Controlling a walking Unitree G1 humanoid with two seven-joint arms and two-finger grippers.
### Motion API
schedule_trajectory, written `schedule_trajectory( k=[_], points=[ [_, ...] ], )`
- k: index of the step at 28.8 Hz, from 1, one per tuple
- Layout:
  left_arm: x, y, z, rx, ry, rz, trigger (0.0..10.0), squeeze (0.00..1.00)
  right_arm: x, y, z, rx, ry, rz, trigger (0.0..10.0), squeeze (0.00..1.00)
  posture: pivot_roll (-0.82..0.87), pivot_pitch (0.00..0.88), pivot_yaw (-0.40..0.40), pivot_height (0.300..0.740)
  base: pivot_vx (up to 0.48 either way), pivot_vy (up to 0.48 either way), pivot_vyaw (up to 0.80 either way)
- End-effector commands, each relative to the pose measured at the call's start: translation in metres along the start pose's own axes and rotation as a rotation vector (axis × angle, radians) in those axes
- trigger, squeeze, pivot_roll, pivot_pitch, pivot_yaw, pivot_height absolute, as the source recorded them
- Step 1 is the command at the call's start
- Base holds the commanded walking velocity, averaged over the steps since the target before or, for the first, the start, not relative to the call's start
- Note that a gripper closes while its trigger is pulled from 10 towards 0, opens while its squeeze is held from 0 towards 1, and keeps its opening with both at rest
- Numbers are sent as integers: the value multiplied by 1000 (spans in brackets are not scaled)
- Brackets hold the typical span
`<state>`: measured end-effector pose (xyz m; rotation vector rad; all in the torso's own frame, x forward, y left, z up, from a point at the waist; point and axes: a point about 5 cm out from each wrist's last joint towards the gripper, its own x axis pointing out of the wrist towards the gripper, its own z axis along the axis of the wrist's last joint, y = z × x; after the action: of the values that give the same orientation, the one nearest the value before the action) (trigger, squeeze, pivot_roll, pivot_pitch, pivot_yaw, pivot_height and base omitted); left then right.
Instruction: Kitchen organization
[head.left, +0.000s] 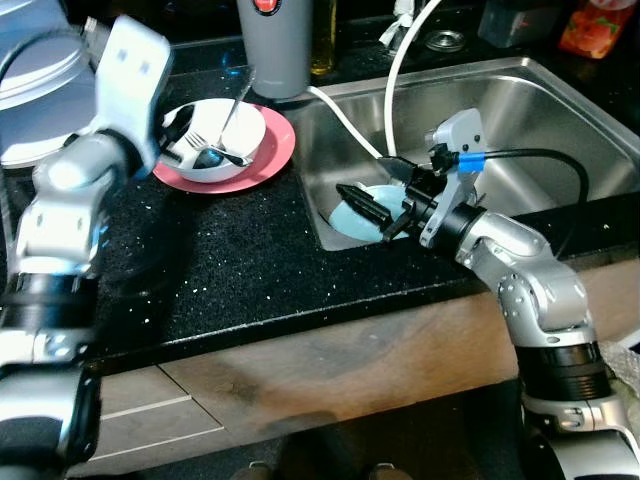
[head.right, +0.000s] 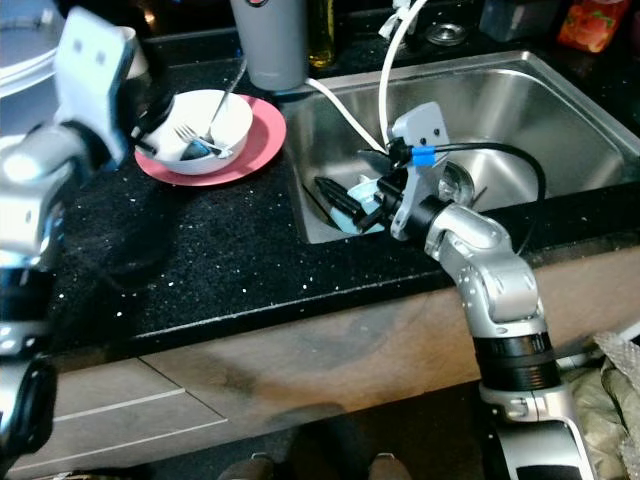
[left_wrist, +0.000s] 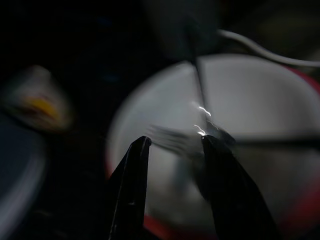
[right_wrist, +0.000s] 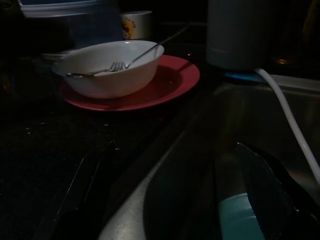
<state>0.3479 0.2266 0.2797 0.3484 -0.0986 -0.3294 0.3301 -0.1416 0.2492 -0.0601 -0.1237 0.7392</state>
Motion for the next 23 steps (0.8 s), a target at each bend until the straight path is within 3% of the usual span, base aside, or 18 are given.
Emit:
schedule_trajectory(
  k=[1,4,5,6,7,12,16,17,18,23],
  points=[
    [-9,4,9,-7,-51,-62,10000,0,1,3,-1,2,-8,10,10000,0,46,136,18,740,0,0,0],
    [-13,5,10,5,-114,-100,10000,0,2,4,-2,6,-8,13,10000,0,49,136,16,740,0,0,0],
    [-13,2,12,0,-139,-119,10000,325,3,4,-2,7,-9,15,10000,0,49,136,16,740,0,0,0],
    [-13,1,14,-5,-154,-131,10000,325,3,5,-2,7,-10,16,10000,0,49,134,15,740,0,0,0],
    [-12,-4,17,1,-191,-166,10000,1000,4,5,-2,8,-12,18,10000,0,49,134,15,740,0,0,0],
    [-14,-18,25,49,-259,-301,10000,1000,6,6,0,7,-19,19,10000,0,47,134,22,740,0,0,0],
    [-17,-25,10,243,-146,-418,10000,984,4,6,0,8,-21,15,10000,0,47,135,28,740,0,0,0],
    [-17,-26,7,269,-136,-431,10000,63,4,6,0,9,-21,14,10000,0,47,135,28,740,0,0,0],
    [-17,-27,5,300,-126,-442,10000,0,4,6,-1,9,-21,13,10000,0,47,135,28,740,0,0,0],
    [-12,-31,-3,374,-105,-454,10000,0,4,6,-1,11,-22,13,10000,0,50,137,29,740,0,0,0]
  ],
)
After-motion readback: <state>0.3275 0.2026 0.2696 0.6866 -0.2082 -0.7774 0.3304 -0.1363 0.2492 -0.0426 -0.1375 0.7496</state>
